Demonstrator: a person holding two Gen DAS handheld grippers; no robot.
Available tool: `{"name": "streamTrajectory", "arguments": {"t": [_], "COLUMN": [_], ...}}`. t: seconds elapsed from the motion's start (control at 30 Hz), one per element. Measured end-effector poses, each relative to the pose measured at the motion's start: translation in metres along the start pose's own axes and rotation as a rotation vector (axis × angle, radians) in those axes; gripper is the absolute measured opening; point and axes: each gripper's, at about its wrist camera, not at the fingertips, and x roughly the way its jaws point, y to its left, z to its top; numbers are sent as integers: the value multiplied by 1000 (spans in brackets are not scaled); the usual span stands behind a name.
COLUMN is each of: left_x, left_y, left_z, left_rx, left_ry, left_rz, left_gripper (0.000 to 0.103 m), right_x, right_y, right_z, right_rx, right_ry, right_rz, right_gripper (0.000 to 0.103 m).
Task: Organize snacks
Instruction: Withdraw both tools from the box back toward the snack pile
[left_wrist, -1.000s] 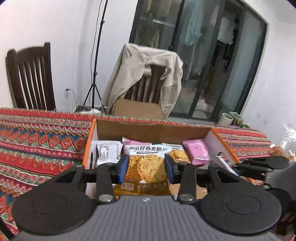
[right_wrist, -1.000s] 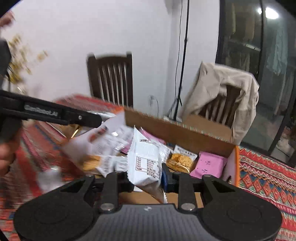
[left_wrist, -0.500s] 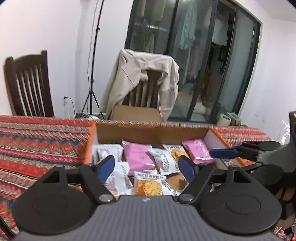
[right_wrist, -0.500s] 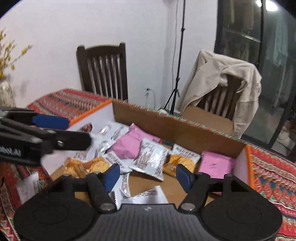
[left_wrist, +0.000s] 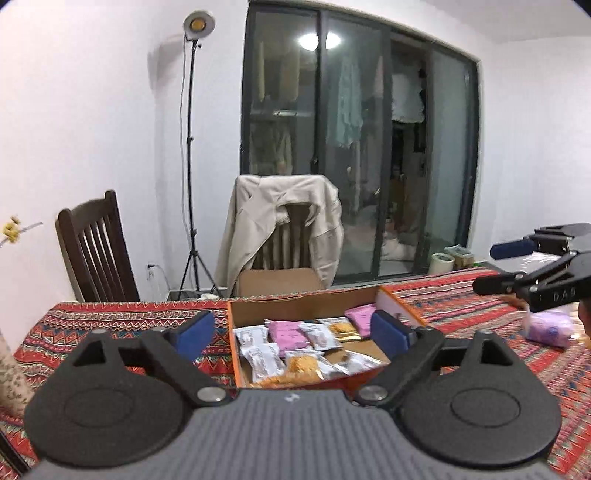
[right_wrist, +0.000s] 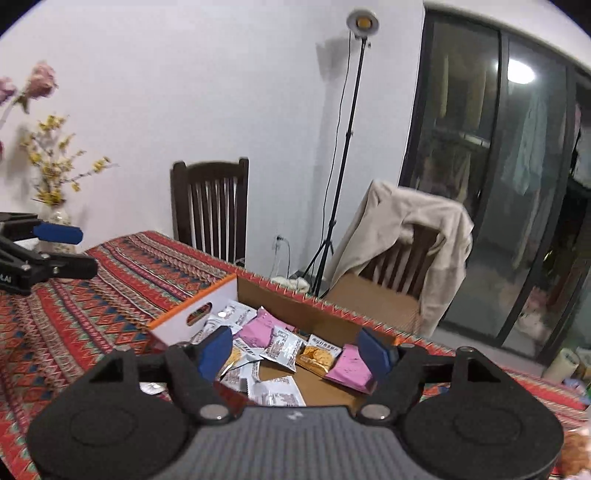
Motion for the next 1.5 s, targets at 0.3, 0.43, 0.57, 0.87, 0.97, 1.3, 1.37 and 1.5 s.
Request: {"name": "streamTrajectory", "arguments": {"t": [0.3,0.43,0.57,0.87,0.97,1.3,1.37,1.5], "left_x": [-126,-165,-191,-215,-209,-206,-200,-186], "left_y": [-31,-47,-56,-53,-50,-30,-31,-31], "left_z": [-46,-79,-110,-186,-207,-219,-217,-211], "left_rx": [45,45,-7,-207,-215,-268,-261,-226], "left_ry": [-76,-114,-113,-16,66,87,97,107], "left_rz": [-52,-37,-48,-29,16,39,38,26], "left_gripper": [103,103,103,103,103,103,103,103], "right_x": [-149,-199,-233,-254,-250,-242,-239,-231], "right_y": [32,52,72,118,126,126,124,123], "right_z": [-30,-65,-104,-202,-235,-267,-264,-260], "right_rx": [-32,-37,-20,116,197,294,299,310], "right_ry": [-103,-132,-146,-120,-98,-34,-37,-30], "right_rz": [-16,-5,-5,-18,-28,-70,-74,-74], "right_gripper": [89,90,93,98,98,98,98,98]}}
